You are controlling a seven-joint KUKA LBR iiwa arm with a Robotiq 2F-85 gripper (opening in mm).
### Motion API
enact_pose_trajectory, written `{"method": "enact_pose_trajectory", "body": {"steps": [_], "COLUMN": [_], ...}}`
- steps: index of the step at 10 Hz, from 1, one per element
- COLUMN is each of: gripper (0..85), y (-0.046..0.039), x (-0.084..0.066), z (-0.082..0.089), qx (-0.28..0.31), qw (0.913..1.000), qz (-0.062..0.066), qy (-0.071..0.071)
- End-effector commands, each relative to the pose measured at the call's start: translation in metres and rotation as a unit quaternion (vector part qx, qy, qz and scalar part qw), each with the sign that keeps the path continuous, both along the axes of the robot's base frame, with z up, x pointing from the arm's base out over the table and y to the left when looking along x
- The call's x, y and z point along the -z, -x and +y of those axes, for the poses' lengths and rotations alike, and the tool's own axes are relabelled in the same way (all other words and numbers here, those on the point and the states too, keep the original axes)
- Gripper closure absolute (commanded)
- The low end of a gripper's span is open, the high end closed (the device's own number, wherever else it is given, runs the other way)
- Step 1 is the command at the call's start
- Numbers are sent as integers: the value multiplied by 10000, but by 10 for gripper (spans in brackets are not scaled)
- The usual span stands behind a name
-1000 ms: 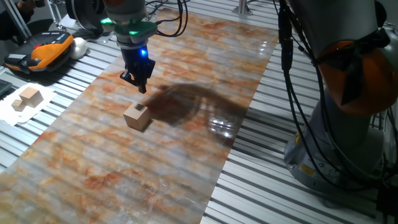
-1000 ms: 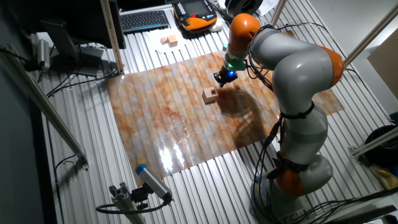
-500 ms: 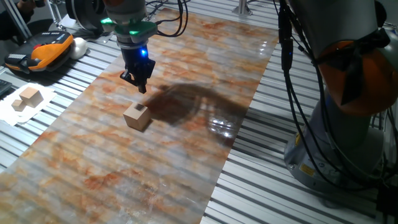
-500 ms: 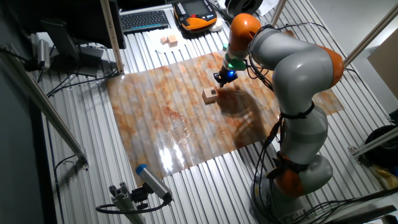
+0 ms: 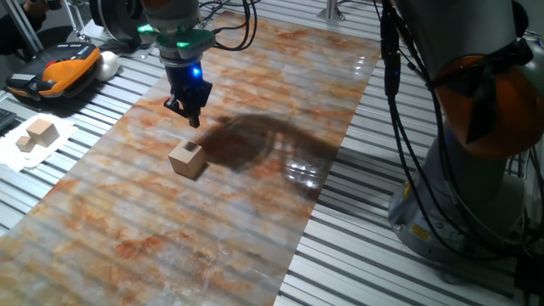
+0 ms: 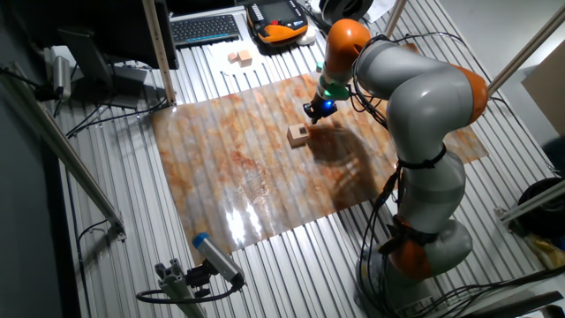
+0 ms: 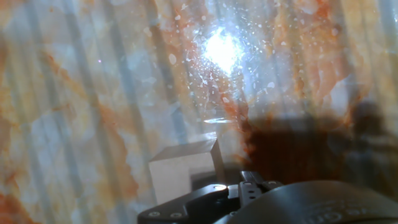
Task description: Approach and touch the side of the small block
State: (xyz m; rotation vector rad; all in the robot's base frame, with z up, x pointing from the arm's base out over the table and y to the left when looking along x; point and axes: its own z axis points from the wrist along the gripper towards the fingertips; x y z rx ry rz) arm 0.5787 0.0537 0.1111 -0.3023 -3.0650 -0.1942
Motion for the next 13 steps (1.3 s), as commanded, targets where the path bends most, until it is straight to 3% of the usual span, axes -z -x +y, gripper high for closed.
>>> {"method": "enact_pose_trajectory", "body": {"steps": [1, 7, 9, 11, 12, 13], "gripper": [850, 850, 850, 850, 850, 850], "y": [0, 18, 172, 306, 339, 360], "x": [0, 20, 60, 37, 43, 61], "z": [0, 34, 164, 304, 352, 386], "qx": [1, -13, 132, 339, 614, 572], "qw": [10000, 10000, 9998, 9987, 9951, 9959], "qz": [0, -9, 27, 207, 449, 439], "qy": [0, -21, -123, -306, -632, -541]}}
